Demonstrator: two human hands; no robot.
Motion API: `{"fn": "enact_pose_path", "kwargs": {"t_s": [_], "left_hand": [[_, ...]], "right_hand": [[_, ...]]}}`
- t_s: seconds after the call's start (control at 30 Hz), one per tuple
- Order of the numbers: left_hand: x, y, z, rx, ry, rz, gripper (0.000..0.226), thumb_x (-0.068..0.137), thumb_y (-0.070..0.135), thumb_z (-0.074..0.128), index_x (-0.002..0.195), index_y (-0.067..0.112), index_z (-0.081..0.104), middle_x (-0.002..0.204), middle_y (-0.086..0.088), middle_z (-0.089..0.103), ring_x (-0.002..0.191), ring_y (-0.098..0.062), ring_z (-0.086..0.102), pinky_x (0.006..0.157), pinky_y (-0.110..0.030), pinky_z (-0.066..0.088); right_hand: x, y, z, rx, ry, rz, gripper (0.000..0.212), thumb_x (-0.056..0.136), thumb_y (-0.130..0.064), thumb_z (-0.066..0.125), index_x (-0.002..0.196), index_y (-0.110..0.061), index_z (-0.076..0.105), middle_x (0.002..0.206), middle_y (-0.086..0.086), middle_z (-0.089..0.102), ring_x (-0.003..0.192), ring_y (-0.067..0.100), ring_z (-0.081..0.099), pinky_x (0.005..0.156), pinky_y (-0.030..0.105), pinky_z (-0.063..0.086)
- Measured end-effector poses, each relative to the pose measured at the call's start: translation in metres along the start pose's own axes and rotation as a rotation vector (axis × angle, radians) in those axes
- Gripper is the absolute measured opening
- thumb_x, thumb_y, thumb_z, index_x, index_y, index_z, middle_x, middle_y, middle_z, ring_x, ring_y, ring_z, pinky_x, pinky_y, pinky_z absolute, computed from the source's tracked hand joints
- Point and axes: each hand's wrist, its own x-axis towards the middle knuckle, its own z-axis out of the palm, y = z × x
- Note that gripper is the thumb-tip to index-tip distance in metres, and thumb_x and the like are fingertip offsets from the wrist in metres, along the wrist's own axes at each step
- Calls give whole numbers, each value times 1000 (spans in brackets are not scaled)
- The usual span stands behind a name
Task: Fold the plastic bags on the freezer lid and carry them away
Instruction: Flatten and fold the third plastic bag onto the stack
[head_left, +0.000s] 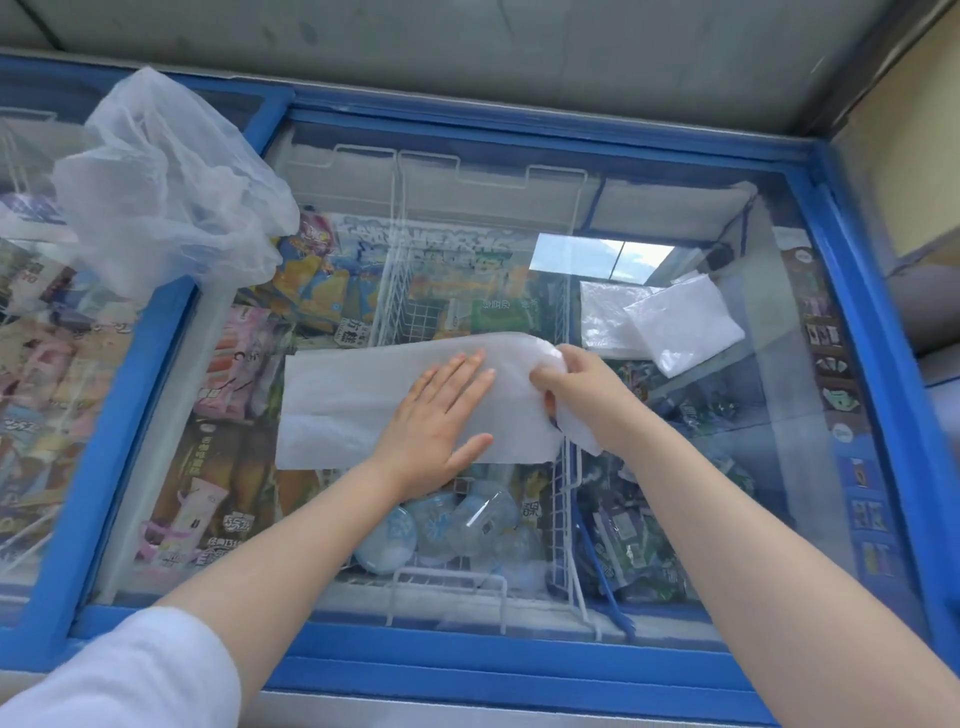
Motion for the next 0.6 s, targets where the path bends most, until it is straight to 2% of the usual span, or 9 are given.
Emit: {"fn": "enact_pose_path", "kwargs": {"t_s": [0.03,0.1,0.2,0.27,0.37,0.43,0.5,0.57,0.6], "left_hand": [[5,7,-3,-47,23,-12,66,91,53,24,147,18,18,152,0,6,142,-17,8,114,-30,-1],[13,22,-6,-132,2,-52,66,90,52,16,147,19,22,154,0,7,143,-18,7,115,-33,2],[12,40,0,-94,-101,-153,66,90,54,8,147,23,21,157,-3,3,144,-20,2,115,-35,1],[5,44,13,26,-198,-193,62,94,54,13,148,26,15,157,-5,-5,144,-22,-2,115,-37,-2],[-14,47,31,160,-299,-183,86,74,69,2,149,26,1,156,-6,-15,143,-25,-10,113,-42,-7],[-24,46,40,216,-312,-142,92,69,72,1,148,27,-8,153,-4,-23,142,-25,-17,111,-42,-15],[-28,44,43,224,-286,-114,89,69,74,4,145,30,-14,150,-1,-27,141,-25,-21,109,-42,-19],[-29,42,43,238,-301,-81,86,69,75,5,139,32,-21,148,1,-29,140,-23,-23,109,-43,-20],[-30,41,41,224,-307,-56,86,70,75,7,138,32,-22,148,2,-30,140,-22,-23,109,-41,-20]], "right_hand": [[-6,6,-5,77,51,21,7,89,-16,53,88,-10,50,73,6,48,58,15,44,55,26,35],[-19,26,-8,49,75,119,18,91,-29,53,100,-15,46,88,4,53,71,15,49,64,28,39],[-43,59,3,-206,-135,253,36,94,-39,45,121,-16,38,115,3,54,99,20,56,81,32,44],[-59,67,8,-342,-241,250,39,94,-39,43,124,-14,36,117,5,54,104,24,55,82,34,42],[-69,59,-3,-474,-291,180,51,88,-36,57,130,-20,33,106,0,55,90,16,56,69,28,42],[-70,52,-17,-507,-316,119,59,86,-28,61,135,-29,28,96,-2,56,74,10,55,62,24,43],[-69,44,-26,-468,-350,57,42,87,-24,60,124,-37,43,85,-4,54,64,6,50,59,23,40],[-63,34,-30,-440,-400,4,18,90,-19,56,103,-31,60,70,-7,48,55,3,43,56,20,36],[-61,28,-30,-447,-433,-15,14,90,-18,55,94,-27,65,66,-6,47,54,4,42,57,20,35]]}}
